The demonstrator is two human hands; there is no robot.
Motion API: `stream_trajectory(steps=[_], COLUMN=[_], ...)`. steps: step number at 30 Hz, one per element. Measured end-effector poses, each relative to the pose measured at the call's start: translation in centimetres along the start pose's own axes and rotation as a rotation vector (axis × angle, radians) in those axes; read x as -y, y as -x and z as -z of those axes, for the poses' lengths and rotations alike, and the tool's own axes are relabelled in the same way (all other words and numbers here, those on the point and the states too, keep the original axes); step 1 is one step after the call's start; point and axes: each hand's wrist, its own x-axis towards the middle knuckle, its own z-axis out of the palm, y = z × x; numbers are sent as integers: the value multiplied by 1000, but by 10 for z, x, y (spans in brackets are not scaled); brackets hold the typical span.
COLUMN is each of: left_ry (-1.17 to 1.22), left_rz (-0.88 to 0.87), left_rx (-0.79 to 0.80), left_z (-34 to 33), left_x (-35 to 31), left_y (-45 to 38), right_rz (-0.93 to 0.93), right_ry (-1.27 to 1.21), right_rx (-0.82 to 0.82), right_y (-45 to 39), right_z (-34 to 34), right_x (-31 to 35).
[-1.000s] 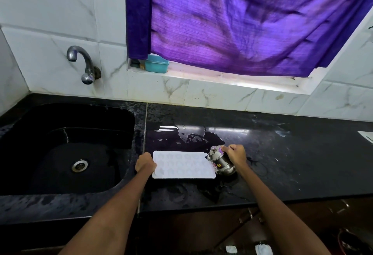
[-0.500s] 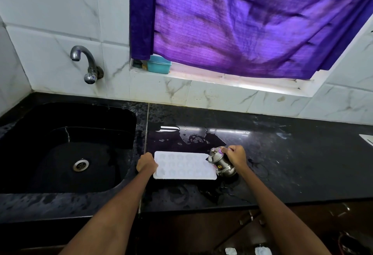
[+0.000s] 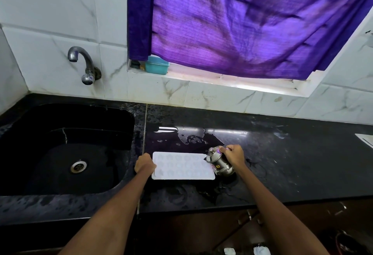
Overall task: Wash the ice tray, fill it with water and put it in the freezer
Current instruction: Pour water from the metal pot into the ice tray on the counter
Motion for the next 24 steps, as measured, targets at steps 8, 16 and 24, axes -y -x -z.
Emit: stream_trajectory(steps=[8, 16, 24], left_ry=[10, 20, 29], left_rz=[-2, -2, -7], left_rx=[0, 1, 2], left_z=[1, 1, 1], left_x=[0, 0, 0], left_y=[1, 1, 2], right_rz=[-116, -80, 104], right_ry=[-238, -242, 18], right_rx=[-16, 49, 91], right_y=[-8, -7, 9], right_z=[3, -6, -19], right_x=[12, 27, 32])
